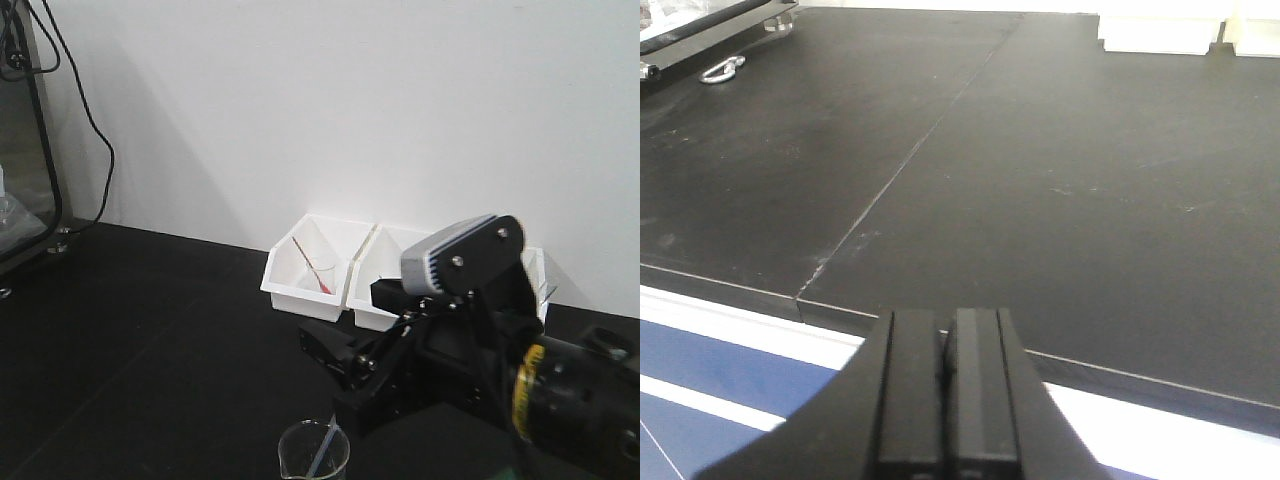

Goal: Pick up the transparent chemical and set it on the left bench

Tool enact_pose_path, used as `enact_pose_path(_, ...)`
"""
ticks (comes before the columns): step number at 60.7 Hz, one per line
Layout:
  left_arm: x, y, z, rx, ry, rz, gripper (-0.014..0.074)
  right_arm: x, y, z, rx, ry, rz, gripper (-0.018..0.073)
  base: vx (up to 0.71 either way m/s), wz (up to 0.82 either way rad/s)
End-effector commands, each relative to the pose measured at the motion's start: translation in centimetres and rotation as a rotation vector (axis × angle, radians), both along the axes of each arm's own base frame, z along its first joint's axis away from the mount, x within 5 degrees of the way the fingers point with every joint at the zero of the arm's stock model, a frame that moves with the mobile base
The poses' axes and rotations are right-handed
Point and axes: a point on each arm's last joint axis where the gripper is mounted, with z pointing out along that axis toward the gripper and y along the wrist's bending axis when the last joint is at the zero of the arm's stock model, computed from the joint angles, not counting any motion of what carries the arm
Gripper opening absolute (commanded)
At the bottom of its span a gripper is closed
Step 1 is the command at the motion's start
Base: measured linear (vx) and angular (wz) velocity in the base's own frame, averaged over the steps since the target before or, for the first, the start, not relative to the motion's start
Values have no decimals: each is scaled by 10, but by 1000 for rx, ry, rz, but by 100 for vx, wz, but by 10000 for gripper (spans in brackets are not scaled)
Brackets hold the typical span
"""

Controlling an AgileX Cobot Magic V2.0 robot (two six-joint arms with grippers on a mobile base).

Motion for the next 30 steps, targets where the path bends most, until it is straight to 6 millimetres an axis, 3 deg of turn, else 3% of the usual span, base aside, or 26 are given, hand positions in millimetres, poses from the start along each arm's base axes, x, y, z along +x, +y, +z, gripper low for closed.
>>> enact_pose_path(1, -1, 0, 3, -14, -81, -1, -3, -23, -12, 11, 24, -37, -16, 548, 0, 0)
enact_pose_path(18, -1, 0, 3, -14, -81, -1, -3, -63, -47, -10, 35, -23, -74, 548, 0, 0)
enact_pose_path(30, -1, 0, 3, -14, -81, -1, -3, -83, -62, -1, 85, -83, -73, 494, 0, 0)
